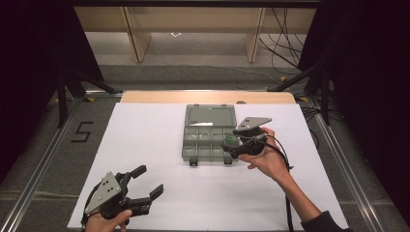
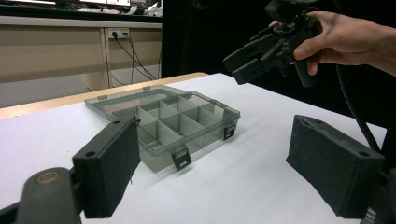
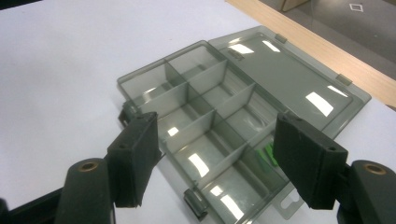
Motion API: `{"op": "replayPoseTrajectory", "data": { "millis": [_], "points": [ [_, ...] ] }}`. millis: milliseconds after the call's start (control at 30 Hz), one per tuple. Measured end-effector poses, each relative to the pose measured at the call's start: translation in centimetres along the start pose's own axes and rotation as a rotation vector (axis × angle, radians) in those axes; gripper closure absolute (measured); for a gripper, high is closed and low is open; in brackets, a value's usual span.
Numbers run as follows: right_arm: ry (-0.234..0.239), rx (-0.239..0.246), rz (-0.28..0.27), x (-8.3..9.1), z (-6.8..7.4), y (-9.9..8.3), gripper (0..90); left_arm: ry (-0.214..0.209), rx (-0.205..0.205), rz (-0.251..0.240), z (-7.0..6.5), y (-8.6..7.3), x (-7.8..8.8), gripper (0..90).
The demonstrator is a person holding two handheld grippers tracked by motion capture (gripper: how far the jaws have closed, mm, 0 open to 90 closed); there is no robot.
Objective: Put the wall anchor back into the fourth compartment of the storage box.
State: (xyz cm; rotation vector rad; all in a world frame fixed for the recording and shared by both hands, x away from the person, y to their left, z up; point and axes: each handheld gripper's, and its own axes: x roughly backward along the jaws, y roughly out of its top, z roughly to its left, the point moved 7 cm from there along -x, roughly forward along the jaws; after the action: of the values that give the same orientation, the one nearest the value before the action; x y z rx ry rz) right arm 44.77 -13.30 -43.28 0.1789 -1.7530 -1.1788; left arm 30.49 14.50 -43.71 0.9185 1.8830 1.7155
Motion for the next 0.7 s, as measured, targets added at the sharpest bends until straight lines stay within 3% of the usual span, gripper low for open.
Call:
{"op": "replayPoseTrajectory", "data": {
  "millis": [433, 700],
  "points": [
    [0.034, -0.012, -0.107, 2.1, 1.9, 0.0, 29.6, 0.009, -0.001, 0.010, 0.0, 0.0, 0.1, 16.1],
    [0.036, -0.016, -0.123, 3.0, 2.8, -1.1, 28.5, 0.009, -0.003, 0.012, 0.0, 0.0, 0.1, 16.1]
  ]
}}
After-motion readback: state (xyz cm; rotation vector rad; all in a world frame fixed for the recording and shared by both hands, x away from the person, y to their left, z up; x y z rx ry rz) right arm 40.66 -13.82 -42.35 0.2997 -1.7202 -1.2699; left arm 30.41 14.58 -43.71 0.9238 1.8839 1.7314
